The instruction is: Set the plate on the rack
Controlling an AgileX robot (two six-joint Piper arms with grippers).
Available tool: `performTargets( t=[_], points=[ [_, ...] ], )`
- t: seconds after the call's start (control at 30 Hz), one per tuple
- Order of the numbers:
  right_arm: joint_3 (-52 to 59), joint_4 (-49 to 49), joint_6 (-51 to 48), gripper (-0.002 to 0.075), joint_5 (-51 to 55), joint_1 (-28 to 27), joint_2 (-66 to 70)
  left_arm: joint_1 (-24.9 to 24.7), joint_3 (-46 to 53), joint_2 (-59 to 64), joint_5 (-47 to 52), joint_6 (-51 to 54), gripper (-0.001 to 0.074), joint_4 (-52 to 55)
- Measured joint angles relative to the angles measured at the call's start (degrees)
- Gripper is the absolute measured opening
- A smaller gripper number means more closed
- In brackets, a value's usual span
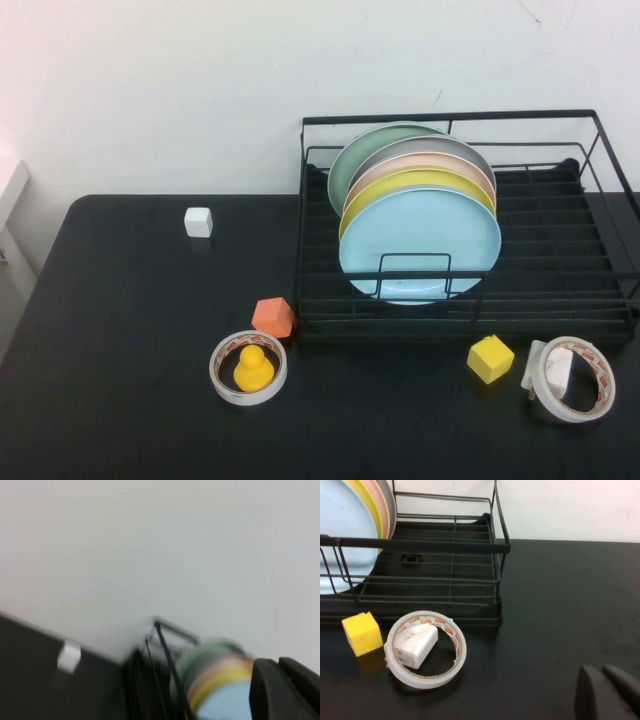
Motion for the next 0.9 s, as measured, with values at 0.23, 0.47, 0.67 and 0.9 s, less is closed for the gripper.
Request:
performTargets(
  t=[0.23,0.47,0.67,0.9],
  points=[
    [0.0,0.0,0.0,-0.0002,0.0,0.0,0.0,14.3,6.7,0.0,8.8,-27.4,-0.0002,27.9],
    [0.0,0.0,0.0,-0.0002,0.0,0.0,0.0,38.0,8.1,-0.1,38.1,-53.0,-0.0002,63.8],
    [0.0,0.0,0.0,-0.0002,0.0,0.0,0.0,47.0,9.0,-2.7,54.8,-71.5,-0.0002,84.8],
    [0.0,0.0,0.0,-0.0002,0.1,0.0,0.0,47.0,10.4,-7.1,53.0,-74.2,-0.0002,88.6]
  ],
)
